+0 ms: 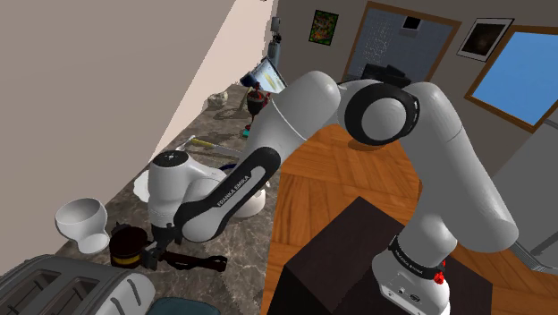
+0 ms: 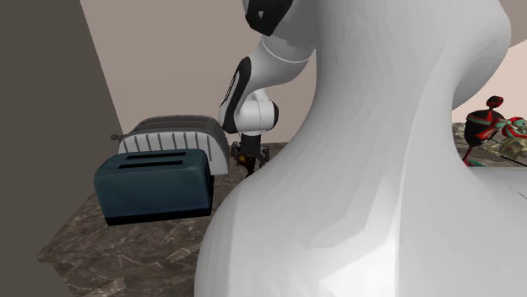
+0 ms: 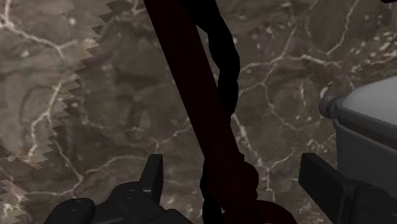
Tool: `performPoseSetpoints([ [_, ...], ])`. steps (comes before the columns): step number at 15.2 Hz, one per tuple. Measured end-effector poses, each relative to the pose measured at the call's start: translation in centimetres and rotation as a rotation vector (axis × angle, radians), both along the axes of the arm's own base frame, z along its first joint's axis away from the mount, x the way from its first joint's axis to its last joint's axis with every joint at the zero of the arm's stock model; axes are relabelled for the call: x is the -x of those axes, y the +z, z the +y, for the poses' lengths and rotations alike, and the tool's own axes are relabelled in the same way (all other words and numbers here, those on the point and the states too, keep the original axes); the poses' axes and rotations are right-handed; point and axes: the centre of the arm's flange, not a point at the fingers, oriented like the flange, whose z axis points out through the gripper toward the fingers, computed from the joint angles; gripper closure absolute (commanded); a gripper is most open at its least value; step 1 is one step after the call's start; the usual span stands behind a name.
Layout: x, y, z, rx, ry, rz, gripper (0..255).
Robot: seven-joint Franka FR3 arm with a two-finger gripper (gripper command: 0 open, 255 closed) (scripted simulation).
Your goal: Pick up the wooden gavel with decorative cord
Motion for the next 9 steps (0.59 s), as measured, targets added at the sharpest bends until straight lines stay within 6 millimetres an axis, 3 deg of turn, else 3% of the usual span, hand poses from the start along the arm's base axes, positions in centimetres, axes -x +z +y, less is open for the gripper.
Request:
performPoseSetpoints([
  [1,-0.08,-0.35,0.05,0.000,0.000,0.000,0],
  [2,-0.08,-0.57,0.07,0.000,0.000,0.000,255],
  [9,-0.11,-0.72,0.07,0.001,-0.001,0.000,255],
])
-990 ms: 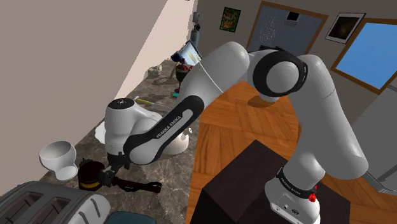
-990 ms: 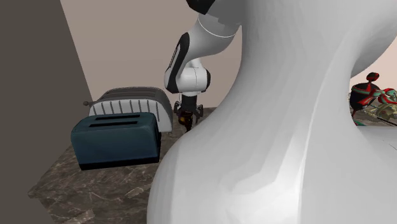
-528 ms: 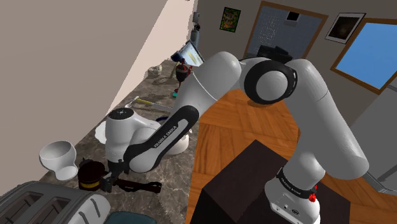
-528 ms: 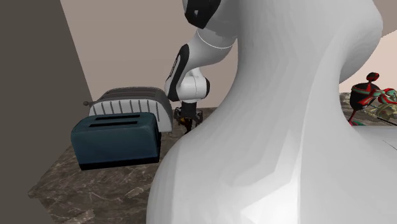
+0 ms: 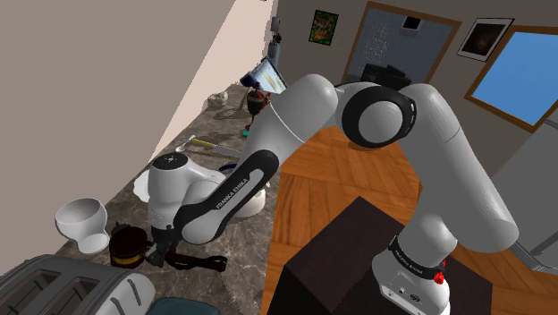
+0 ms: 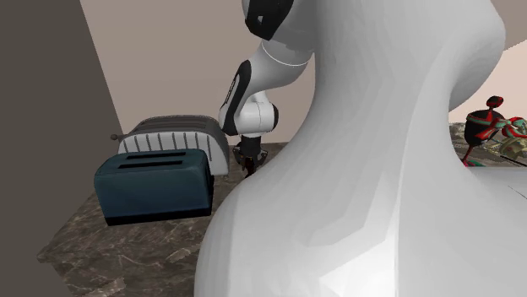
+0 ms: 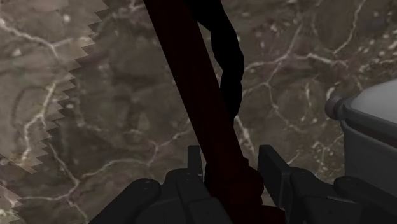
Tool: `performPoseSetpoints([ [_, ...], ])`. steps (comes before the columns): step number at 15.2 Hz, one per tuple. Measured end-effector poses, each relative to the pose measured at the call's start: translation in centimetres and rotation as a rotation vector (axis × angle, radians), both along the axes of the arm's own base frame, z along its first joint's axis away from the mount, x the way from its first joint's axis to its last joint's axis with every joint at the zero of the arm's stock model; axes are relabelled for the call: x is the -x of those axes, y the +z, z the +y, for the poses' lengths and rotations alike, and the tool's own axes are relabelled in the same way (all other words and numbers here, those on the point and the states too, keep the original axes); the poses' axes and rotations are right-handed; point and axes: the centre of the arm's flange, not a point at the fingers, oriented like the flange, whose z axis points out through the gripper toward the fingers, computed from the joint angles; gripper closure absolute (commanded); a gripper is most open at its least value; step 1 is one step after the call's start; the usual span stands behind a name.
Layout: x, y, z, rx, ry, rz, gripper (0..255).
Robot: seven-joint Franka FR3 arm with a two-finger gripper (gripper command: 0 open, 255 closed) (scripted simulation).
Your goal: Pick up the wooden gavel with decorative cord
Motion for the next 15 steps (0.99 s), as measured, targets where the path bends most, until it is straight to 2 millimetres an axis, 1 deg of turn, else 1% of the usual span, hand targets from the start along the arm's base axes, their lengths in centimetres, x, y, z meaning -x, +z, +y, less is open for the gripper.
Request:
performPoseSetpoints([
  [3,0.0,0.0,0.0,0.000,0.000,0.000,255],
  [5,0.0,0.6,-0.1,0.000,0.001,0.001,255],
  [15,0.1,5.6,0.0,0.000,0.001,0.001,255],
])
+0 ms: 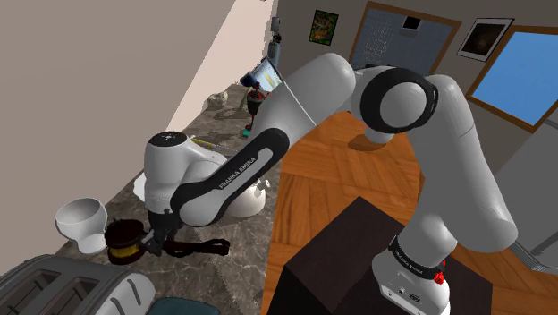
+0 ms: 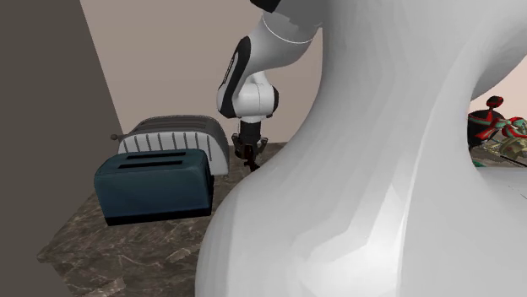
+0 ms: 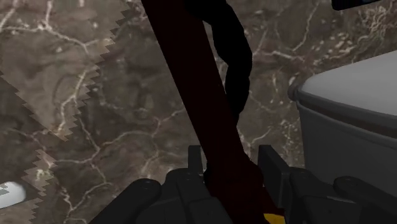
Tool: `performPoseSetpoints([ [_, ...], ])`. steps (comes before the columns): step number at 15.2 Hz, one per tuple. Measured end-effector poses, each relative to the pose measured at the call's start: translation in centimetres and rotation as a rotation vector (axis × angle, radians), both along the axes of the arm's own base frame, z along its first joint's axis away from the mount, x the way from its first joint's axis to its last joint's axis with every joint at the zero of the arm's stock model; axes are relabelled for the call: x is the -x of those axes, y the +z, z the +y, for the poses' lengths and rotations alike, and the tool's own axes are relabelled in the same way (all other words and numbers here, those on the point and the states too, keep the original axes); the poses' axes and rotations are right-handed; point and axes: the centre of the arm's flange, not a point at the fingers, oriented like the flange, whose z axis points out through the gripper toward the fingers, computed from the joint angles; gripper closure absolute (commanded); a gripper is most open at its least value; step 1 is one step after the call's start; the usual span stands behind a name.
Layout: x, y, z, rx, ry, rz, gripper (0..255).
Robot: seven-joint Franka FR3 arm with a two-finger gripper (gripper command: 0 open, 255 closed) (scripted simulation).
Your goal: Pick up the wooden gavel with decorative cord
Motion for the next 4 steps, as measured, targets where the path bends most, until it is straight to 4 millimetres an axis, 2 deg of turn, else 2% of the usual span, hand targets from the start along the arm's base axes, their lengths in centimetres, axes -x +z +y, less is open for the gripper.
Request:
performPoseSetpoints([
  [4,0.0,2.0,-0.1,0.000,0.000,0.000,255],
])
